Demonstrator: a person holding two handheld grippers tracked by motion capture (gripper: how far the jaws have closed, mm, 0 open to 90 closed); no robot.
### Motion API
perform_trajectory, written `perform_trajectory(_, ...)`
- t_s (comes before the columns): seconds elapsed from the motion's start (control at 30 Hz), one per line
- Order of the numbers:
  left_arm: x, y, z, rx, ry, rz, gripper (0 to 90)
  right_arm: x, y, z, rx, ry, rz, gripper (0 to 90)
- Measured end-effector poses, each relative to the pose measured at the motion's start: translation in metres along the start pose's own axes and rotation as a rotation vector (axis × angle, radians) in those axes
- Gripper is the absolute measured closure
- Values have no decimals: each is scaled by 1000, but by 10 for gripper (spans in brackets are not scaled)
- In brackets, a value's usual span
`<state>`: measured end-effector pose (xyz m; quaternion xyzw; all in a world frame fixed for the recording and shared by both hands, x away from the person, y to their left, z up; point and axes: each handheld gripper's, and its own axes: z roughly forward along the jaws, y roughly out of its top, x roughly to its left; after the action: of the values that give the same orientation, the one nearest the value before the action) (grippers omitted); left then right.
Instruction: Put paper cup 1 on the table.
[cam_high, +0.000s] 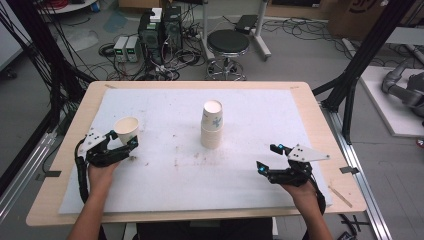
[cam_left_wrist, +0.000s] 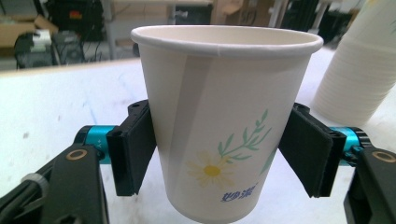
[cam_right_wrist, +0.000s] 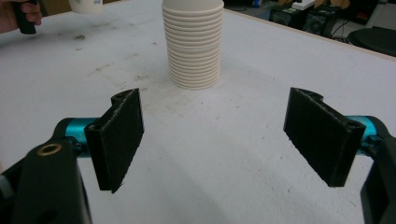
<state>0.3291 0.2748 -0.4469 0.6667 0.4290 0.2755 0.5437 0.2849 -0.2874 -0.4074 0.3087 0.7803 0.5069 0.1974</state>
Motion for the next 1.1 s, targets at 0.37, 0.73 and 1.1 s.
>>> perform_trajectory(0.37,-5,-5,5,133,81,46,307,0,0,2,2,14,-1,207)
perform_trajectory(0.73,-13,-6,-4,231,129,43,306,0,0,0,3,14,1,207)
perform_trajectory(1.1,-14,-10,-5,279,143,-10,282,0,1,0,1,18,-6,207)
